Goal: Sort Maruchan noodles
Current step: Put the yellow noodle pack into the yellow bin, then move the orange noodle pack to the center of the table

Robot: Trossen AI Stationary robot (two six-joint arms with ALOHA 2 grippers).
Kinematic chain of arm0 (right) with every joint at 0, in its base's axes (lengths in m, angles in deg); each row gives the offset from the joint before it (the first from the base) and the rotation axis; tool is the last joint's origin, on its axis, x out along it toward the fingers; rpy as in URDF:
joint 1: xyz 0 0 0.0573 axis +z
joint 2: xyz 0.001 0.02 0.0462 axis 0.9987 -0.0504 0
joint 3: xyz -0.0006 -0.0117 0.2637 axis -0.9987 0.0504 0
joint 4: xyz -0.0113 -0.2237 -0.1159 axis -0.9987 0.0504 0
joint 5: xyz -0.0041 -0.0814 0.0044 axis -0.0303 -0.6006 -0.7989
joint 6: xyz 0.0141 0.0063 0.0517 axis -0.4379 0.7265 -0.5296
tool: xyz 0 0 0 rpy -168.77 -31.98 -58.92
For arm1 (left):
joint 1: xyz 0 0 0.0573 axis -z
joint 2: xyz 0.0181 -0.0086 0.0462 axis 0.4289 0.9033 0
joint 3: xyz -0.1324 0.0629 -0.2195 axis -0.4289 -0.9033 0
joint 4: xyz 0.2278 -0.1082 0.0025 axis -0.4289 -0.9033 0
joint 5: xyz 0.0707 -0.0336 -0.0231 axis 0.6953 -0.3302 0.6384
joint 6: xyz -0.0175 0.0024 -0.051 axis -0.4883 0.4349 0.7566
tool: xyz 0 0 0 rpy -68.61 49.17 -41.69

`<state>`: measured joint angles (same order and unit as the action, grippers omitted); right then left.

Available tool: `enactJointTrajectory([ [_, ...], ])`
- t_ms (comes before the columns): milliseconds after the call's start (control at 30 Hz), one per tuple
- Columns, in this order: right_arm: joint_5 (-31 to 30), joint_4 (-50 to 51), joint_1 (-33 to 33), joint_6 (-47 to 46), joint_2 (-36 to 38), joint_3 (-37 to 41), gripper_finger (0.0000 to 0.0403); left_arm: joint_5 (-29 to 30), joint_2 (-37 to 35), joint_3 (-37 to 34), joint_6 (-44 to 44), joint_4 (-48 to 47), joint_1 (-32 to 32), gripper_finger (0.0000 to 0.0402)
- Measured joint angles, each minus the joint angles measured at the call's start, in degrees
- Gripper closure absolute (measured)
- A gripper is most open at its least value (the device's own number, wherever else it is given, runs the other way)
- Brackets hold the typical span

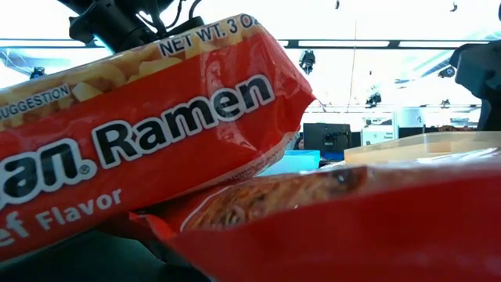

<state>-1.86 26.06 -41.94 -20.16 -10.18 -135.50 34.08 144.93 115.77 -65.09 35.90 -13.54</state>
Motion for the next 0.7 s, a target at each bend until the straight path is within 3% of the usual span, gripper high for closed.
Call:
enactJointTrajectory([
  [167, -0.2, -0.3, -0.2, -3.4, 1.0, 0.0, 0.0353, 0.0, 0.0, 0.0, 0.0, 0.2, 0.0, 0.0194],
  [333, -4.6, -0.2, -0.2, -6.7, 3.6, 0.0, 0.0373, 0.0, 0.0, 0.0, 0.0, 0.2, 0.0, 0.0194],
  [700, -7.0, 0.0, -1.0, -18.8, 13.1, 0.0, 0.0375, 0.0, 0.0, 0.0, 0.0, 0.2, 0.0, 0.0194],
])
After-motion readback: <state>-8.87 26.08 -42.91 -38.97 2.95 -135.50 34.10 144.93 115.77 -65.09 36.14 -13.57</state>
